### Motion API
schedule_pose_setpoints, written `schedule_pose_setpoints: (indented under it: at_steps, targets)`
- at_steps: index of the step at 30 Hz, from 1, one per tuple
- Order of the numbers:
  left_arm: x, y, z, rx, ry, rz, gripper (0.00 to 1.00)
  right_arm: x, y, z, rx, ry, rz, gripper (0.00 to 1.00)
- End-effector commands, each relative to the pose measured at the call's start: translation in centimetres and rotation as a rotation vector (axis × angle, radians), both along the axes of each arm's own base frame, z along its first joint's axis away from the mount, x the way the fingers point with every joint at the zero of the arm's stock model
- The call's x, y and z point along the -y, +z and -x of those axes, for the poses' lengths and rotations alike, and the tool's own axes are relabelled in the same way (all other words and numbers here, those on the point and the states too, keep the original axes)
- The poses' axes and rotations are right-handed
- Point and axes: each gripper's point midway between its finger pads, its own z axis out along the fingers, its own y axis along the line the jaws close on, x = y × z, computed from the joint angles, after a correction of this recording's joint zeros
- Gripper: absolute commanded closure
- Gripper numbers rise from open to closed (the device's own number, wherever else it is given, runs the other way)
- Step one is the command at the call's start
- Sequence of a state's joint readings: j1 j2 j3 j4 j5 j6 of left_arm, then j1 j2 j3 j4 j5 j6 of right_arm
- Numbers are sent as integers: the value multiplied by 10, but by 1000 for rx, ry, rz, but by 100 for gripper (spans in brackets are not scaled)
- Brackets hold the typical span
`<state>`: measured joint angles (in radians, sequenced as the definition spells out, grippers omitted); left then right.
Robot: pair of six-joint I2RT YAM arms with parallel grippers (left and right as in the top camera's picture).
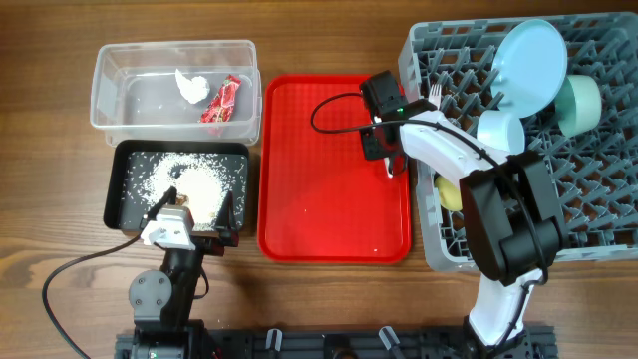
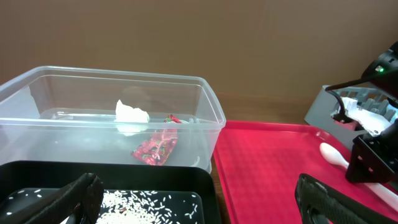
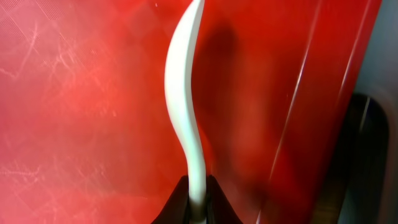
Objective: Sort waste into correct bins and load items into the dishwasher rack
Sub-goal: 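Return right gripper to the red tray and grasp the white spoon, then carry the white spoon into the rack and release it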
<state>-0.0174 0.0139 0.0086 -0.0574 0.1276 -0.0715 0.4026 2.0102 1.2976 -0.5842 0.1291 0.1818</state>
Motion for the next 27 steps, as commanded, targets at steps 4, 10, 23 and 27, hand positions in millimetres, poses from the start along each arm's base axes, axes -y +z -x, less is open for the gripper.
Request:
schedule_pose_setpoints:
  at_steps: [4, 10, 23, 27]
  targets:
    - [-3, -2, 0, -2, 14, -12, 0, -5, 58, -3, 97, 3, -75, 96]
    - [-3, -2, 0, -2, 14, -12, 0, 26, 153, -19, 353, -75, -87, 95]
    - [-3, -2, 0, -1, 14, -12, 0, 85, 127, -32, 292, -46, 7, 95]
    - [-3, -2, 0, -2, 14, -12, 0, 91, 120, -34, 283, -64, 43, 70]
